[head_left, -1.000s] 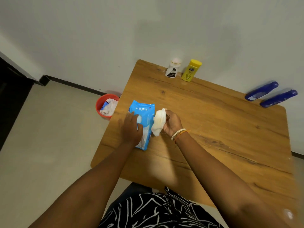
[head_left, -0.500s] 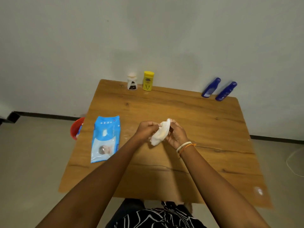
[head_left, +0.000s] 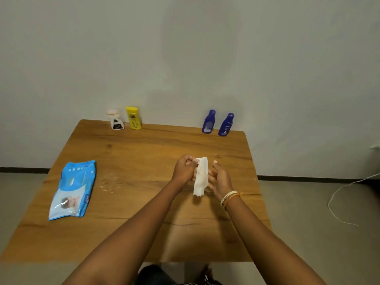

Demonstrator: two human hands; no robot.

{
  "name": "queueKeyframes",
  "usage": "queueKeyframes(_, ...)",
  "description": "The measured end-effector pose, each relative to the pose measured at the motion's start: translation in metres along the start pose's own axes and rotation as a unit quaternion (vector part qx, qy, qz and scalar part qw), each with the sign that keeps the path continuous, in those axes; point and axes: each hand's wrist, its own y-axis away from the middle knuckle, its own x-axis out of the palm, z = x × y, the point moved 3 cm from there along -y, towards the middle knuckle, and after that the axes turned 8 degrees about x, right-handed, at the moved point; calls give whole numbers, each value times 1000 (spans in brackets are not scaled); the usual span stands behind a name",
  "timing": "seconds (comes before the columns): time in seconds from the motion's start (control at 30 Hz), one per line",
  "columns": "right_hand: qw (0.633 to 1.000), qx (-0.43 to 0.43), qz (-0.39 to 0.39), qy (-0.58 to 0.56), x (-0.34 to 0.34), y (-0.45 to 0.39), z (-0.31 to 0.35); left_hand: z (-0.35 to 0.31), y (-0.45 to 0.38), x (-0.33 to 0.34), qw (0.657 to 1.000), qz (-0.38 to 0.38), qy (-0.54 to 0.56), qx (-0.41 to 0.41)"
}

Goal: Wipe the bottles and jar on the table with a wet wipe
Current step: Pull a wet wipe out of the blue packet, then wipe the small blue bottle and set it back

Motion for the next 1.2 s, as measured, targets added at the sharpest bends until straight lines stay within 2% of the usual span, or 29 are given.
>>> queueKeyframes(0.07,996,-73,2,44,-14,1,8,-4,4,21,1000,-19,19,-8)
queueKeyframes(0.13,989,-103,27,104,-25,3,13,-6,6,39,999,-17,35,-23)
queueKeyframes(0.2,991,-74,93,58,-30,6,14,-9,6,53,998,14,37,-42)
queueKeyframes(0.27,993,-30,114,-27,-37,7,17,-12,5,64,996,55,49,-58)
queueKeyframes(0.37,994,-6,95,-59,-51,3,21,-13,-3,68,994,79,46,-61)
queueKeyframes(0.43,993,14,90,-79,-58,-2,23,-10,-11,64,997,57,27,-52)
queueKeyframes(0.5,994,29,68,-76,-63,-10,25,-6,-22,58,997,-1,-66,-25)
queueKeyframes(0.57,993,41,60,-88,-63,-17,27,-1,-31,56,987,-20,-160,-23)
queueKeyframes(0.67,984,68,73,-145,-58,-29,29,9,-42,63,985,48,-120,-115)
queueKeyframes(0.7,981,79,76,-160,-55,-31,30,11,-46,64,985,57,-103,-123)
queueKeyframes(0.83,972,95,60,-206,-53,-42,35,21,-64,62,992,21,-76,-95)
queueKeyframes(1.0,962,115,31,-246,-50,-64,37,28,-89,72,990,64,-73,-106)
queueKeyframes(1.2,964,124,-6,-236,-52,-105,56,35,-138,78,986,59,-117,-99)
